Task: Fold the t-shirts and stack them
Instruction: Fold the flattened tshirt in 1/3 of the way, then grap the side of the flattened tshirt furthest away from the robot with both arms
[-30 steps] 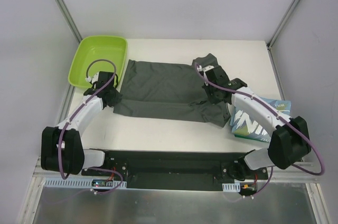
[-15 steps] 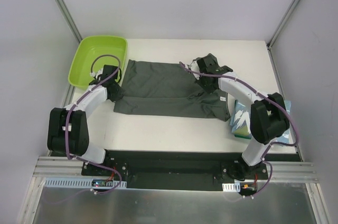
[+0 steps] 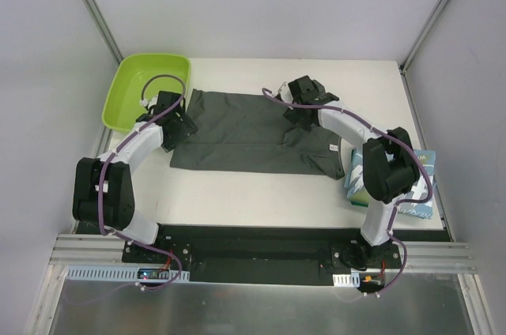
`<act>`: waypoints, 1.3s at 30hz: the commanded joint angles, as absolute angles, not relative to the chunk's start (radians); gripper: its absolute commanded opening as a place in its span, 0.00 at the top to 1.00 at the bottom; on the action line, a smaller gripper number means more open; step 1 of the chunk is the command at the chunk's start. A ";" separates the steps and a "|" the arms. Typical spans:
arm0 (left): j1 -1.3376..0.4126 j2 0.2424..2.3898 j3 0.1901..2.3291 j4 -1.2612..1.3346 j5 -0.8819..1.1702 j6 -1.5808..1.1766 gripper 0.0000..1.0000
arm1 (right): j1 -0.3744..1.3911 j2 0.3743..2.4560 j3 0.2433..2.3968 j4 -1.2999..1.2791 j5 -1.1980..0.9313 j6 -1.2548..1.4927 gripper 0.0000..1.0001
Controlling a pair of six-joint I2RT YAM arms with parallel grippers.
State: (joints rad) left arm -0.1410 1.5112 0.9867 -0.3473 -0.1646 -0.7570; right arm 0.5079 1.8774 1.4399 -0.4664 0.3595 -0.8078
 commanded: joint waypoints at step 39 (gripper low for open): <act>-0.198 1.658 0.931 -0.334 -0.032 -0.652 0.01 | 0.202 1.617 1.040 -0.448 -0.141 -0.044 0.04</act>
State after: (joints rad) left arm -0.2142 1.6615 0.9718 -0.2882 -0.0036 -0.6796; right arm 0.2104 1.6398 0.9825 -0.4526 -0.1112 0.0154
